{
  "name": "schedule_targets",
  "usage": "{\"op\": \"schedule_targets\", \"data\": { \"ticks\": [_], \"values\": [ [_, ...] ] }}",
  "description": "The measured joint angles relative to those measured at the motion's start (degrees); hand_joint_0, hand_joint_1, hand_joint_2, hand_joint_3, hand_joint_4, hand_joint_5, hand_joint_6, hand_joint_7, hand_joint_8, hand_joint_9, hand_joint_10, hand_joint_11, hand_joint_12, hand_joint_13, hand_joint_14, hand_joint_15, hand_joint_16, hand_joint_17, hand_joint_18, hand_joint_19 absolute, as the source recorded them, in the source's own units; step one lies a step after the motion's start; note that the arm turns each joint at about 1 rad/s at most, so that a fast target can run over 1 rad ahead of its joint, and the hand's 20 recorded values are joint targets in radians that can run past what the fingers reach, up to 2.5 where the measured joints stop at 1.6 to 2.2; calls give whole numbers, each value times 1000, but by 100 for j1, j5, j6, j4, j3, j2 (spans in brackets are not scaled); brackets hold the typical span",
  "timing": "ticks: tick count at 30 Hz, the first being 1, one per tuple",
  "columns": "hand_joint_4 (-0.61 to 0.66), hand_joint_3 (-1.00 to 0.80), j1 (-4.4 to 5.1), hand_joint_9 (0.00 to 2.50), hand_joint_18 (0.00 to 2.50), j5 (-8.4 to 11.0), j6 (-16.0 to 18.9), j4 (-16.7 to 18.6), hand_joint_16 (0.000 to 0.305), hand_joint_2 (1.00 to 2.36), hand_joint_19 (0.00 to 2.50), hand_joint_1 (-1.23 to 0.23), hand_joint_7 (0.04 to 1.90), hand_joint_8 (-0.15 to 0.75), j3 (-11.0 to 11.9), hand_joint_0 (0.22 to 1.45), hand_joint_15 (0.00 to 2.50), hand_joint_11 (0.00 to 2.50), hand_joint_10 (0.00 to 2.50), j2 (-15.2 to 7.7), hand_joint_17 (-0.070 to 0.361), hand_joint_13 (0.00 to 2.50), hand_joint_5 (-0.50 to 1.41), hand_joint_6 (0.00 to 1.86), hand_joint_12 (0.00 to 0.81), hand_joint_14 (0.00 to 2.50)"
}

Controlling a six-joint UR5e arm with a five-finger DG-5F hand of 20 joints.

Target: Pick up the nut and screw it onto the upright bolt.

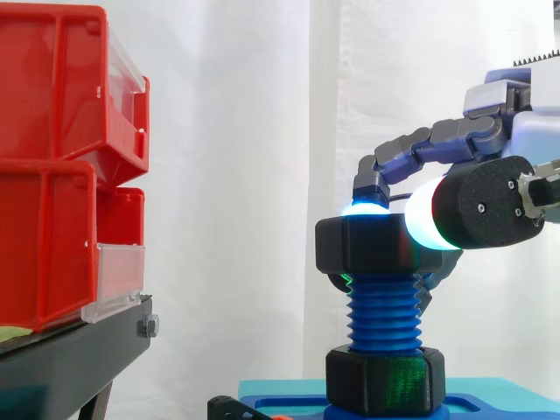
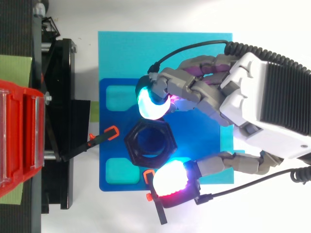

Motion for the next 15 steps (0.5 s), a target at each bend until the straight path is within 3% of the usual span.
{"op": "schedule_targets", "data": {
  "ticks": [15],
  "values": [
    [313, -473, -52, 1064, 919, -34, 14, -67, 54, 1002, 239, -676, 1308, 396, -4, 585, 95, 238, 6, -1, 121, 989, -121, 501, 393, 2]
  ]
}}
